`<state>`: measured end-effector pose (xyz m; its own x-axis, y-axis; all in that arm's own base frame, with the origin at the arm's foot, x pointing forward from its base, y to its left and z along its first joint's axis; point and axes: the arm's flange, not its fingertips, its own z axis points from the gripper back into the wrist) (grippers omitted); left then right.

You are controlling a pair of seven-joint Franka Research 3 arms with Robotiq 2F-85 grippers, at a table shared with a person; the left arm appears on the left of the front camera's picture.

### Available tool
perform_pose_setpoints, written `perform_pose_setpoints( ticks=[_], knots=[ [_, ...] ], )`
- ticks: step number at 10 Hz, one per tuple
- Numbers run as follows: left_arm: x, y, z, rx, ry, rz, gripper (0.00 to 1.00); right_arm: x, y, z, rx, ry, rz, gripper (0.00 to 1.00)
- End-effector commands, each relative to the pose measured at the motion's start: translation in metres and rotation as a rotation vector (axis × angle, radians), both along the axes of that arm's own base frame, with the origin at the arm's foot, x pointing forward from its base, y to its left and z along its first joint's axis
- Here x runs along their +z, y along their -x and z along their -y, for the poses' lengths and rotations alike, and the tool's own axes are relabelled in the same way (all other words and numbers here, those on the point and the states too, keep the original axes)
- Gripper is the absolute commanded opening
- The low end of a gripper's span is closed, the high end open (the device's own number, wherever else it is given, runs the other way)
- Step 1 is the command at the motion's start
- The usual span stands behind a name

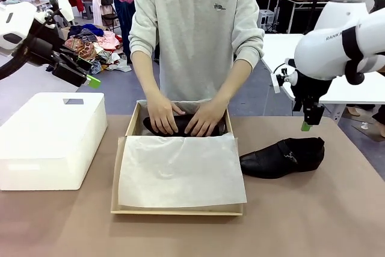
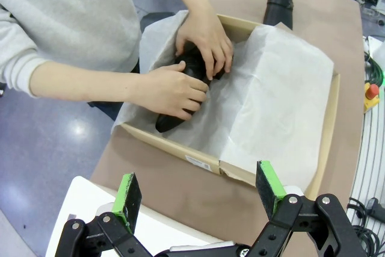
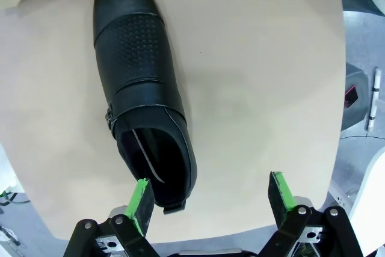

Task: Pack the shoes into the box.
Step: Place the other shoe of the Shoes into the Shoes Box.

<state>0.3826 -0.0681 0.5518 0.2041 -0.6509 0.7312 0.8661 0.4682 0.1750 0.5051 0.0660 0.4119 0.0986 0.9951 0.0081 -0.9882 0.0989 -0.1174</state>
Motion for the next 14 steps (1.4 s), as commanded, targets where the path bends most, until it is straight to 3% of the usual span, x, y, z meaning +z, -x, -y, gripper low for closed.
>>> perform_pose_setpoints(
  ticks=[1,9,14],
  knots=[
    [0.000,-0.002,-0.002,-0.018,0.010,0.007,1.00,-0.010,0.007,0.009,0.018,-0.019,0.010,1.00],
    [0.000,-0.002,-0.002,-0.018,0.010,0.007,1.00,-0.015,0.007,0.001,-0.003,0.000,-0.019,1.00],
    [0.000,-0.002,-0.002,-0.018,0.010,0.007,1.00,-0.046,-0.004,0.018,0.080,0.010,0.007,1.00]
  ],
)
